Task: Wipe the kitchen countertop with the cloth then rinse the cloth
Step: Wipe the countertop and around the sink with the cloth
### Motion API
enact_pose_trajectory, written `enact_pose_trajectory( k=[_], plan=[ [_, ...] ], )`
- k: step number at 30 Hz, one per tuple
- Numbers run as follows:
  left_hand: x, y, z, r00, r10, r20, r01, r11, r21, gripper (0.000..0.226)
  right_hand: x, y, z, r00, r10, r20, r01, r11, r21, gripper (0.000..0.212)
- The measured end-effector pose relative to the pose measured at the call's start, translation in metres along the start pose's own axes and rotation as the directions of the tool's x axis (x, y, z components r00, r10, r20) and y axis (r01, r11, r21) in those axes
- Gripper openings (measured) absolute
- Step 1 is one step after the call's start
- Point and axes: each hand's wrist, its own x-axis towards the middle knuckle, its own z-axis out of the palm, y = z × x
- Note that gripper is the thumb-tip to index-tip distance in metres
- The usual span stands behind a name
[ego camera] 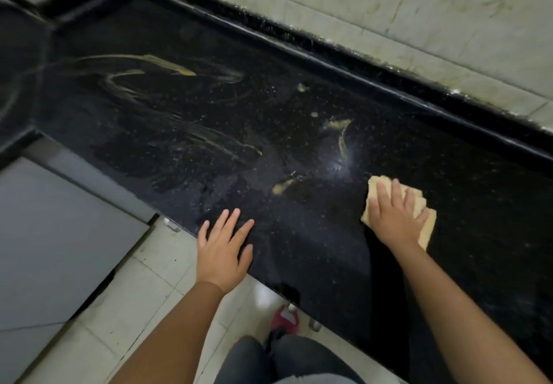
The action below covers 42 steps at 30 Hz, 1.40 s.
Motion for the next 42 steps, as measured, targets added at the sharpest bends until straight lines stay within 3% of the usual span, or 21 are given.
enact_pose_trajectory(
  k=[3, 7, 12, 15, 19, 21, 25, 27, 29, 32, 35, 37, 39, 42],
  plan=[
    [-0.005, 0.0, 0.0, 0.999, -0.014, 0.032, 0.014, 1.0, 0.025, 0.05, 0.024, -0.053, -0.003, 0.998, 0.004, 0.066, -0.005, 1.0, 0.006, 0.049],
    [-0.002, -0.002, -0.009, 1.0, -0.011, 0.028, 0.011, 1.0, 0.016, 0.057, 0.013, -0.124, 0.011, 0.938, -0.314, 0.148, 0.33, 0.938, -0.106, 0.05],
    [-0.003, -0.027, -0.026, 0.975, -0.219, -0.046, 0.21, 0.966, -0.154, 0.052, -0.051, -0.151, 0.043, 0.693, -0.703, 0.162, 0.721, 0.666, -0.191, 0.057],
    [-0.011, -0.041, -0.03, 0.978, -0.21, -0.018, 0.208, 0.974, -0.091, 0.055, -0.093, -0.112, 0.065, 0.609, -0.775, 0.167, 0.792, 0.586, -0.172, 0.043],
    [0.0, -0.043, -0.034, 0.961, -0.272, -0.052, 0.268, 0.96, -0.08, 0.046, -0.117, -0.024, 0.067, 0.641, -0.757, 0.126, 0.765, 0.616, -0.189, 0.048],
    [0.004, -0.043, -0.032, 0.955, -0.296, -0.021, 0.294, 0.953, -0.071, 0.042, -0.114, 0.02, 0.058, 0.707, -0.704, 0.069, 0.7, 0.683, -0.206, 0.048],
    [0.004, -0.044, -0.02, 0.951, -0.309, -0.007, 0.308, 0.949, -0.066, 0.063, -0.082, 0.048, 0.022, 0.932, -0.362, -0.008, 0.355, 0.917, -0.182, 0.046],
    [0.008, -0.047, -0.019, 0.949, -0.314, -0.04, 0.308, 0.946, -0.104, 0.078, -0.06, 0.021, 0.005, 0.987, -0.156, 0.04, 0.16, 0.978, -0.132, 0.046],
    [0.013, -0.046, -0.019, 0.952, -0.301, -0.051, 0.295, 0.95, -0.105, 0.072, -0.047, -0.014, 0.002, 0.998, -0.021, 0.066, 0.03, 0.99, -0.138, 0.05],
    [0.016, -0.039, -0.02, 0.953, -0.302, 0.002, 0.301, 0.948, -0.107, 0.064, -0.044, -0.079, 0.018, 0.97, -0.195, 0.147, 0.213, 0.969, -0.124, 0.059],
    [0.022, -0.043, -0.026, 0.956, -0.291, 0.034, 0.293, 0.954, -0.056, 0.058, -0.066, -0.141, 0.032, 0.926, -0.359, 0.117, 0.369, 0.925, -0.087, 0.075],
    [0.025, -0.048, -0.033, 0.962, -0.272, 0.016, 0.273, 0.962, -0.03, 0.052, -0.094, -0.167, 0.038, 0.831, -0.519, 0.199, 0.546, 0.829, -0.12, 0.074],
    [0.022, -0.05, -0.04, 0.968, -0.248, 0.043, 0.247, 0.969, 0.022, 0.046, -0.118, -0.167, 0.053, 0.716, -0.653, 0.247, 0.689, 0.719, -0.094, 0.06],
    [0.019, -0.055, -0.046, 0.978, -0.183, 0.104, 0.171, 0.979, 0.109, 0.045, -0.131, -0.136, 0.056, 0.71, -0.68, 0.184, 0.701, 0.707, -0.095, 0.05]
  ],
)
